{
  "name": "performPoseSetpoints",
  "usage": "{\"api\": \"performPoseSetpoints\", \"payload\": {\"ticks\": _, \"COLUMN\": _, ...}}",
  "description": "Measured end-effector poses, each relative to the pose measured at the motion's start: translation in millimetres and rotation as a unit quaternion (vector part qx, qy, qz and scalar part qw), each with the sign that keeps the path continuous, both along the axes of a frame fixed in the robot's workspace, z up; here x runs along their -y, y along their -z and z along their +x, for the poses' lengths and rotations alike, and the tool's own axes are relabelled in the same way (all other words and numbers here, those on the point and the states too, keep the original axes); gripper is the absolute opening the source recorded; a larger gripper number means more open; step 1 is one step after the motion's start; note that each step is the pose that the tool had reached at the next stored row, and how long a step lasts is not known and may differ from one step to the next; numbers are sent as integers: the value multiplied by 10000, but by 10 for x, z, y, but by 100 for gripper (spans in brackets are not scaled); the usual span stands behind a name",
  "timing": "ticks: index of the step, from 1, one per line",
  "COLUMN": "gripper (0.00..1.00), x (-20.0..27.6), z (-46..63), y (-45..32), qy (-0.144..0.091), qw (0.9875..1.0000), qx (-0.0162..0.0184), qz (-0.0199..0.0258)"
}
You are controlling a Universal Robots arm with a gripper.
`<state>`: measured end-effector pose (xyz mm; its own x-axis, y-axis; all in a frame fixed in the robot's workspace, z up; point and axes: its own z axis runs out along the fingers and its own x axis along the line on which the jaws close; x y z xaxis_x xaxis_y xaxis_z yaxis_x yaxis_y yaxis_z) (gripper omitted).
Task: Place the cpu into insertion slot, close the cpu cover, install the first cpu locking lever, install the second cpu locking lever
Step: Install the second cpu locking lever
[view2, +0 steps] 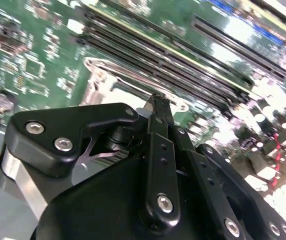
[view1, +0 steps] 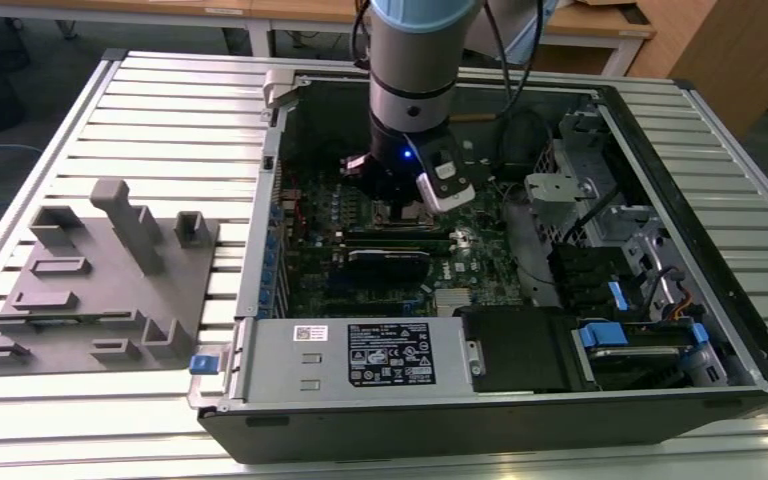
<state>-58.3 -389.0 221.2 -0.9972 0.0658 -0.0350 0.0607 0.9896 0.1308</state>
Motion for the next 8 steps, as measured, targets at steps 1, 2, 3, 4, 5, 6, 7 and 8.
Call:
{"api": "performPoseSetpoints", "payload": {"ticks": 1, "gripper": 11, "x": -13, "z": 18, "y": 2, "qy": 0, "qw": 10000, "qx": 1, "qz": -13}}
{"api": "performPoseSetpoints", "payload": {"ticks": 2, "gripper": 11, "x": -35, "z": 30, "y": 3, "qy": 1, "qw": 10000, "qx": 0, "qz": -26}}
{"api": "performPoseSetpoints", "payload": {"ticks": 3, "gripper": 11, "x": -60, "z": 41, "y": 4, "qy": 1, "qw": 10000, "qx": 0, "qz": -40}}
{"api": "performPoseSetpoints", "payload": {"ticks": 4, "gripper": 11, "x": -88, "z": 51, "y": 4, "qy": 1, "qw": 10000, "qx": -1, "qz": -57}}
{"api": "performPoseSetpoints", "payload": {"ticks": 5, "gripper": 11, "x": -117, "z": 61, "y": 6, "qy": 1, "qw": 10000, "qx": -1, "qz": -70}}
{"api": "performPoseSetpoints", "payload": {"ticks": 6, "gripper": 11, "x": -147, "z": 73, "y": 9, "qy": 1, "qw": 10000, "qx": 0, "qz": -83}}
{"api": "performPoseSetpoints", "payload": {"ticks": 7, "gripper": 11, "x": -179, "z": 85, "y": 11, "qy": 0, "qw": 10000, "qx": 0, "qz": -97}}
{"api": "performPoseSetpoints", "payload": {"ticks": 8, "gripper": 11, "x": -210, "z": 94, "y": 11, "qy": 0, "qw": 9999, "qx": -1, "qz": -112}}
